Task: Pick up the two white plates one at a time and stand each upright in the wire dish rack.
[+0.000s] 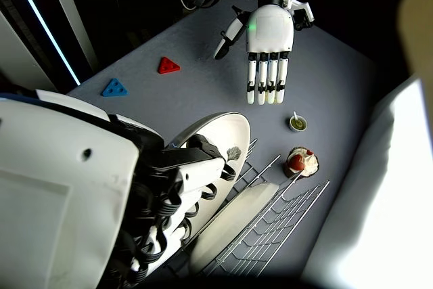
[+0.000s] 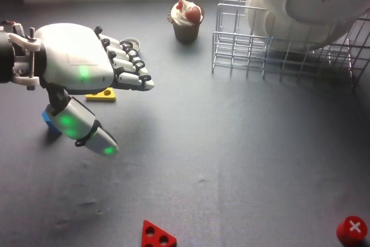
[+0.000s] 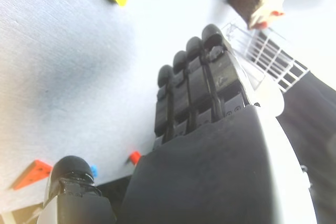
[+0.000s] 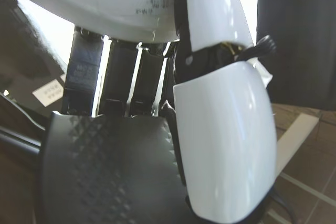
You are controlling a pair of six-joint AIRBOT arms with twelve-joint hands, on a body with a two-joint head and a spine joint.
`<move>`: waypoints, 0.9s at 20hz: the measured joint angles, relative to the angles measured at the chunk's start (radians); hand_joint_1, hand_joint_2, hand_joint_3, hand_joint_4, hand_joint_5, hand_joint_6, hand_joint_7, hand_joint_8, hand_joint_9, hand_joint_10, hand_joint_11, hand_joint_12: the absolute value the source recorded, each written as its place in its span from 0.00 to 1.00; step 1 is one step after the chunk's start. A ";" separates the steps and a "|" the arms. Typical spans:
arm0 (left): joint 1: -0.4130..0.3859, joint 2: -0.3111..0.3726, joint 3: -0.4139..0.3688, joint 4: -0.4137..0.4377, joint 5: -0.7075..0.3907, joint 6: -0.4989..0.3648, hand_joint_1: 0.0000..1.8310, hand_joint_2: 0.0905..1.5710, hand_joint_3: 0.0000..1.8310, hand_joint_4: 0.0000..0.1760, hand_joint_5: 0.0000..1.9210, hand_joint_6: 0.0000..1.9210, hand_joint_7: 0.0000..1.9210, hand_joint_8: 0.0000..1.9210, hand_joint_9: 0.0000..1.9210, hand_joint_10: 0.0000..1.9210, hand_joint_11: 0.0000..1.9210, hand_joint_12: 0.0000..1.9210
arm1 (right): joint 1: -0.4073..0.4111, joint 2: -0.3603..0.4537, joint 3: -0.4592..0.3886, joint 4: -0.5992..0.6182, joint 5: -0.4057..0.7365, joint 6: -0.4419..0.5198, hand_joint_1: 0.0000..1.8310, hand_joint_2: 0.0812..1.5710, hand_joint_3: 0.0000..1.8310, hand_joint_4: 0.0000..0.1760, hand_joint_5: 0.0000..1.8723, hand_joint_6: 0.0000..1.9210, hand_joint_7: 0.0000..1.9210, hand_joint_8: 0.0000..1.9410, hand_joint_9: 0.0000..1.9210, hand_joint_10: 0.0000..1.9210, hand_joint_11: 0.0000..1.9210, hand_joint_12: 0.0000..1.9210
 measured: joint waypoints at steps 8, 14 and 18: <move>-0.006 0.000 0.004 0.002 0.002 0.000 0.00 0.55 0.00 0.00 0.03 0.00 0.04 0.00 0.04 0.00 0.05 0.01 | -0.033 -0.024 0.031 0.007 -0.007 0.000 0.82 0.64 0.00 0.00 0.53 0.44 0.60 0.23 0.62 0.33 0.51 0.71; -0.006 0.000 0.010 -0.001 0.002 0.000 0.02 0.55 0.00 0.00 0.05 0.01 0.06 0.01 0.06 0.01 0.08 0.02 | -0.049 -0.089 0.066 0.008 0.000 -0.009 0.82 0.64 0.00 0.00 0.52 0.46 0.60 0.23 0.64 0.30 0.52 0.70; -0.006 0.000 0.010 0.000 0.000 0.000 0.02 0.55 0.00 0.00 0.06 0.00 0.07 0.00 0.07 0.00 0.09 0.02 | -0.049 -0.104 0.080 0.009 0.000 -0.010 0.82 0.64 0.00 0.00 0.52 0.48 0.58 0.26 0.62 0.32 0.52 0.69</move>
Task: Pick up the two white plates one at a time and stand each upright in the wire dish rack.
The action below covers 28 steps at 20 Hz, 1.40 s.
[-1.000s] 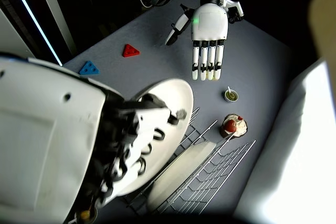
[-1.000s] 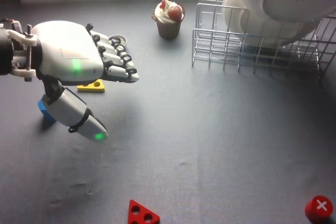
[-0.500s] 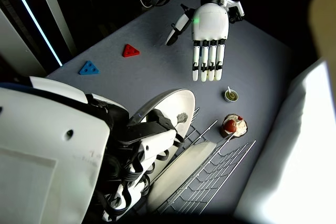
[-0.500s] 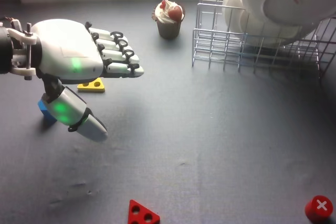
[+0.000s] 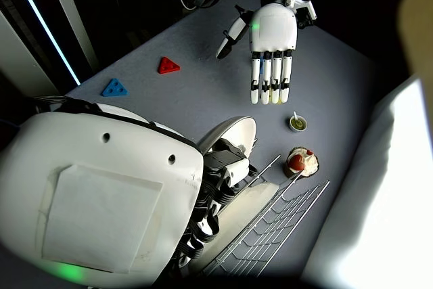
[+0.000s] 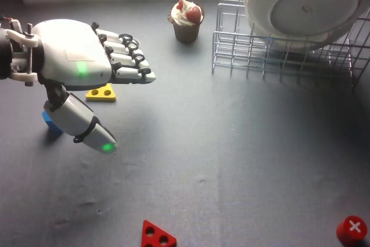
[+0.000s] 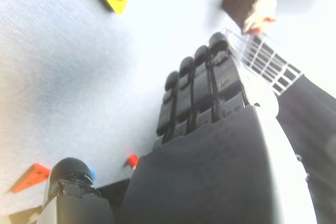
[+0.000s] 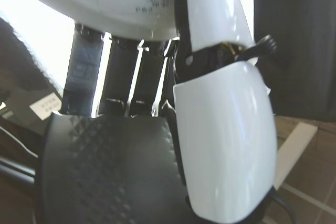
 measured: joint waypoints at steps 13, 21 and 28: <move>-0.007 0.000 0.000 -0.002 -0.003 0.000 0.03 0.55 0.00 0.00 0.06 0.01 0.07 0.01 0.07 0.01 0.08 0.01 | -0.001 -0.064 0.089 0.119 -0.040 -0.001 0.82 0.65 0.00 0.00 0.52 0.48 0.58 0.25 0.61 0.35 0.51 0.71; -0.009 0.000 0.000 -0.002 -0.004 0.000 0.04 0.55 0.00 0.00 0.06 0.00 0.07 0.00 0.07 0.00 0.08 0.01 | -0.020 -0.083 0.109 0.142 -0.049 -0.002 0.82 0.64 0.00 0.00 0.52 0.48 0.60 0.23 0.61 0.33 0.51 0.70; -0.010 0.000 0.000 -0.002 -0.003 0.000 0.02 0.55 0.00 0.00 0.06 0.00 0.07 0.00 0.07 0.00 0.08 0.01 | -0.037 -0.097 0.126 0.145 -0.047 -0.002 0.82 0.65 0.00 0.00 0.51 0.50 0.60 0.23 0.60 0.35 0.51 0.70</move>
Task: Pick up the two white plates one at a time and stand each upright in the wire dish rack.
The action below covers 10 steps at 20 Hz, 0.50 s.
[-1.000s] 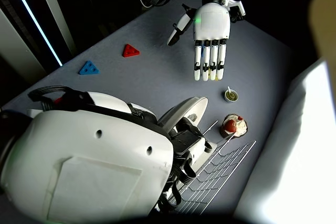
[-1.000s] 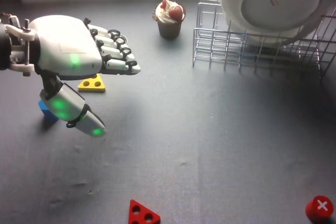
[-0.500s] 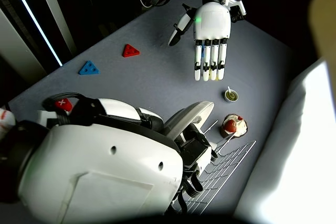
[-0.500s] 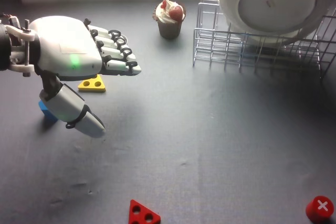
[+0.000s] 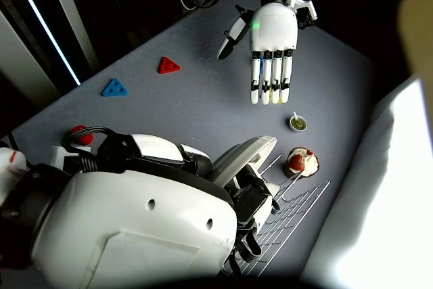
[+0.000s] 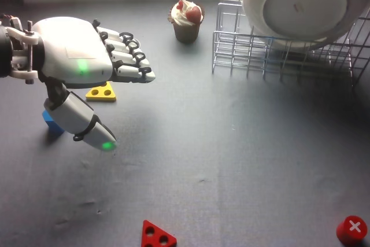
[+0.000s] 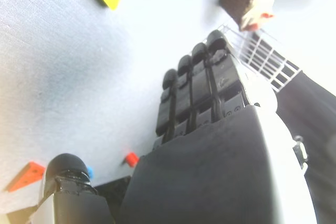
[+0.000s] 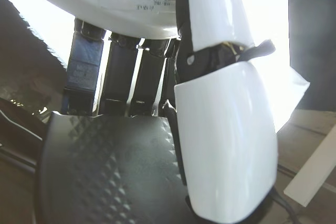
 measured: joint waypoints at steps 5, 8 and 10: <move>0.000 0.000 0.001 0.000 0.002 0.000 0.01 0.56 0.00 0.00 0.05 0.00 0.06 0.00 0.06 0.00 0.07 0.00 | -0.026 -0.024 0.020 0.008 -0.001 0.000 0.82 0.65 0.00 0.00 0.49 0.53 0.57 0.26 0.59 0.37 0.52 0.71; 0.000 0.000 0.001 0.000 0.001 0.000 0.02 0.55 0.00 0.00 0.06 0.00 0.07 0.00 0.07 0.00 0.08 0.01 | -0.040 -0.024 0.020 0.007 0.008 0.000 0.82 0.65 0.00 0.00 0.49 0.52 0.59 0.23 0.60 0.35 0.54 0.69; 0.000 0.000 0.001 0.000 0.002 0.000 0.02 0.55 0.00 0.00 0.05 0.00 0.06 0.00 0.07 0.00 0.08 0.01 | -0.050 -0.024 0.021 0.004 0.010 -0.001 0.82 0.65 0.00 0.00 0.50 0.50 0.59 0.23 0.61 0.33 0.54 0.69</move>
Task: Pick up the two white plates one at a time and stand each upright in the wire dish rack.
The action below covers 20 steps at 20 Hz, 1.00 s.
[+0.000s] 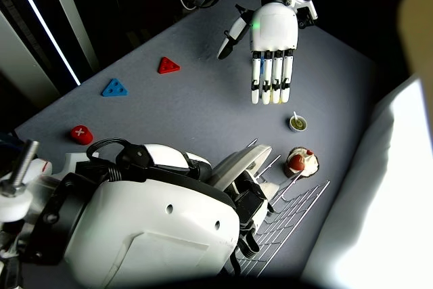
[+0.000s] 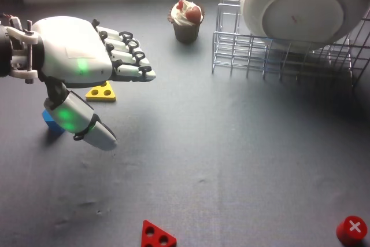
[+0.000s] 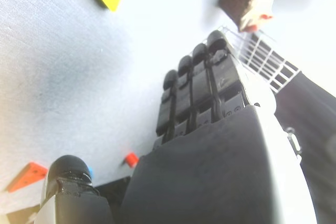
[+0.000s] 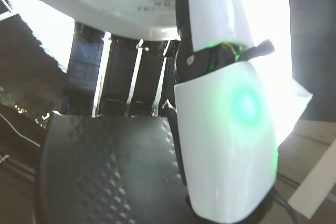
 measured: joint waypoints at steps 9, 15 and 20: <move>-0.003 0.000 0.000 0.000 -0.002 0.000 0.01 0.56 0.00 0.00 0.06 0.00 0.06 0.00 0.06 0.00 0.08 0.01 | -0.026 -0.002 0.009 0.001 0.024 0.002 0.54 0.61 0.00 0.00 0.31 0.00 0.34 0.00 0.43 0.00 0.43 0.25; -0.009 0.000 0.000 0.000 -0.002 0.000 0.04 0.55 0.00 0.00 0.06 0.00 0.07 0.00 0.07 0.00 0.08 0.01 | -0.049 -0.002 0.007 0.004 0.068 0.008 0.39 0.62 0.00 0.28 0.26 0.00 0.31 0.00 0.30 0.00 0.29 0.18; -0.009 0.000 0.000 0.000 -0.002 0.000 0.03 0.55 0.00 0.00 0.05 0.00 0.07 0.00 0.07 0.00 0.08 0.00 | -0.051 -0.002 0.007 0.004 0.082 0.008 0.39 0.61 0.00 0.36 0.27 0.01 0.30 0.00 0.27 0.00 0.27 0.17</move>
